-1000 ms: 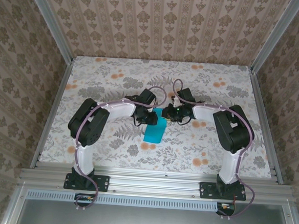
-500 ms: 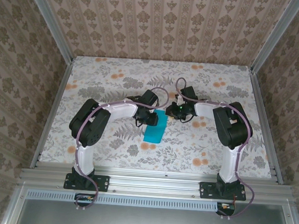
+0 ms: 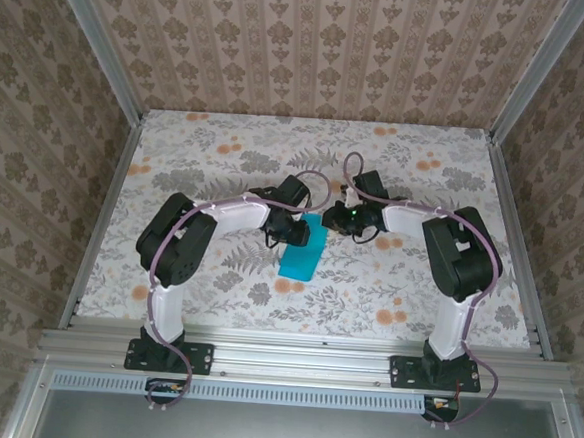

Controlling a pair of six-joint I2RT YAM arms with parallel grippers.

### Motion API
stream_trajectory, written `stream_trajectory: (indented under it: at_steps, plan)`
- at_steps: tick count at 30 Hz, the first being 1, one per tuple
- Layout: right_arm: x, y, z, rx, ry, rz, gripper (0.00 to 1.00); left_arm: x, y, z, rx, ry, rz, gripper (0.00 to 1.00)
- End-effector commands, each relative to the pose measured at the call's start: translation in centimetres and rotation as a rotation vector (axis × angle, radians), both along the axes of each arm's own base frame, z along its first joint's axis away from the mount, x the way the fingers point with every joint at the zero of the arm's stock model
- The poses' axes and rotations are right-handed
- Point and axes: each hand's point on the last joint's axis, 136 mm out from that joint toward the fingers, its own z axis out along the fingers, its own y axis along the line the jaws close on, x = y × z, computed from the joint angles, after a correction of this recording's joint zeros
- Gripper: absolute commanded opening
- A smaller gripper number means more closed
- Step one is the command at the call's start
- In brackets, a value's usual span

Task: Fold a paper plane with a square sheet of paper (pick it up from the middle)
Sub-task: Fold the square sheet of paper in half at the center of the table.

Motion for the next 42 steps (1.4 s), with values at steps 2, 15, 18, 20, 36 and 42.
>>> stream_trajectory:
  at_steps: [2,15,18,20,36,42]
  plan:
    - [-2.3,0.8,-1.4,0.03,0.065,0.004,0.18,-3.4,4.5,-6.6,0.209,0.158,-0.002,0.3]
    - [0.3,-1.7,-3.9,-0.186,0.043,-0.004,0.17,-3.7,6.0,-6.4,0.291,0.132,-0.024,0.3]
    - [1.2,-2.2,-4.1,-0.21,0.039,-0.015,0.17,-4.0,6.3,-6.5,0.308,0.13,-0.037,0.3]
    - [1.7,-2.3,-4.2,-0.206,0.04,-0.017,0.17,-4.0,6.5,-6.7,0.324,0.126,-0.044,0.29]
    - [3.5,-0.8,-0.3,-0.064,-0.026,-0.015,0.17,-4.2,6.8,-7.3,0.348,0.124,-0.06,0.3]
    - [1.9,0.7,0.4,-0.004,-0.019,-0.002,0.17,-4.2,6.5,-7.3,0.335,0.129,-0.067,0.3]
